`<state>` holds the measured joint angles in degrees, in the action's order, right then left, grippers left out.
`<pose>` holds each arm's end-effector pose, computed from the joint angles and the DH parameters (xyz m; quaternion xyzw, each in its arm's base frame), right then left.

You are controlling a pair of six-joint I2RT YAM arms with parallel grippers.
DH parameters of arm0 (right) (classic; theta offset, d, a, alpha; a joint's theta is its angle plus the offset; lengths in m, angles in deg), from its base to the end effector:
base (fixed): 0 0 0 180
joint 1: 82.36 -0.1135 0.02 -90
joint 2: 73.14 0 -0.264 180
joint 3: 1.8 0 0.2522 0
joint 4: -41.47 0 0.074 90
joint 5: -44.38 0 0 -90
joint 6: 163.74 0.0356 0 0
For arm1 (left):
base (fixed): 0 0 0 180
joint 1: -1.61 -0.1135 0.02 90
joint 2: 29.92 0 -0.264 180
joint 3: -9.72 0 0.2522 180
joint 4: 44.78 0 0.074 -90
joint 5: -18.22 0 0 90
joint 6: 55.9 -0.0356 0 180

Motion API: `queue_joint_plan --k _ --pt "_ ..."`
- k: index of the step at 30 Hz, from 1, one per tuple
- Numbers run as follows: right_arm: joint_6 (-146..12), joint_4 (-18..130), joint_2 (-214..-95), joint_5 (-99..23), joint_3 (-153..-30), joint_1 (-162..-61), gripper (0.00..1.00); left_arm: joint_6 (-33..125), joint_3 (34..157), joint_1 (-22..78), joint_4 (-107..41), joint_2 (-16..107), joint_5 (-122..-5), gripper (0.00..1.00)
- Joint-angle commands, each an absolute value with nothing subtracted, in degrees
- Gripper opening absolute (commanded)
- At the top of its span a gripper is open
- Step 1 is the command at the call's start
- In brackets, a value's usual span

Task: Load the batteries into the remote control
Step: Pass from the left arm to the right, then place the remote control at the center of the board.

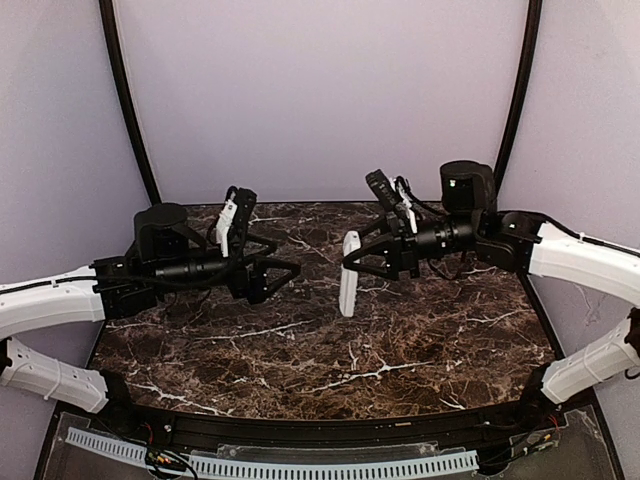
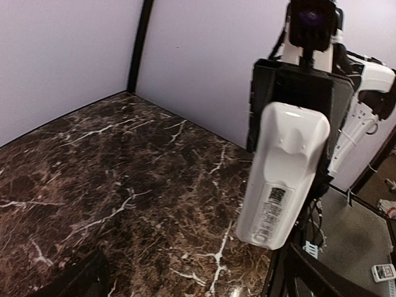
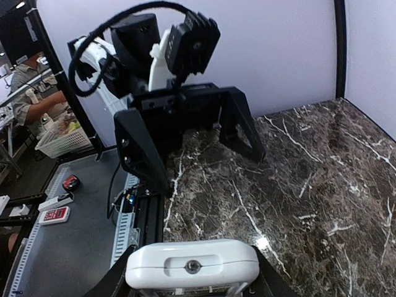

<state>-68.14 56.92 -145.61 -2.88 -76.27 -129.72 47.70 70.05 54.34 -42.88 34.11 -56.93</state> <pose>0.1786 0.2296 0.3507 -0.4715 0.6026 0.5133 0.3888 0.1526 -0.2156 0.3240 0.3278 0.6631 -0.4445 0.5052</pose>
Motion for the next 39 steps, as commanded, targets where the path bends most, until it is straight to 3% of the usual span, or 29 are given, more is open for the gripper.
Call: queue_joint_plan --k 1,7,21,39 --pt "-75.5 69.9 -151.1 -13.1 -80.8 -129.4 0.23 54.8 68.5 47.8 -31.0 31.9 -73.7 0.99" --pt "-78.5 81.2 -162.0 -22.9 -89.4 -129.5 0.21 59.7 68.3 41.5 -21.7 32.4 -79.8 0.99" --pt "-80.2 96.7 -184.7 -38.5 -105.2 -129.6 0.22 59.8 64.9 39.0 -24.0 32.8 -78.2 0.99" --pt "-80.9 101.7 -201.4 -41.0 -120.3 -130.9 0.30 58.4 60.4 38.9 -25.8 31.9 -79.6 0.98"
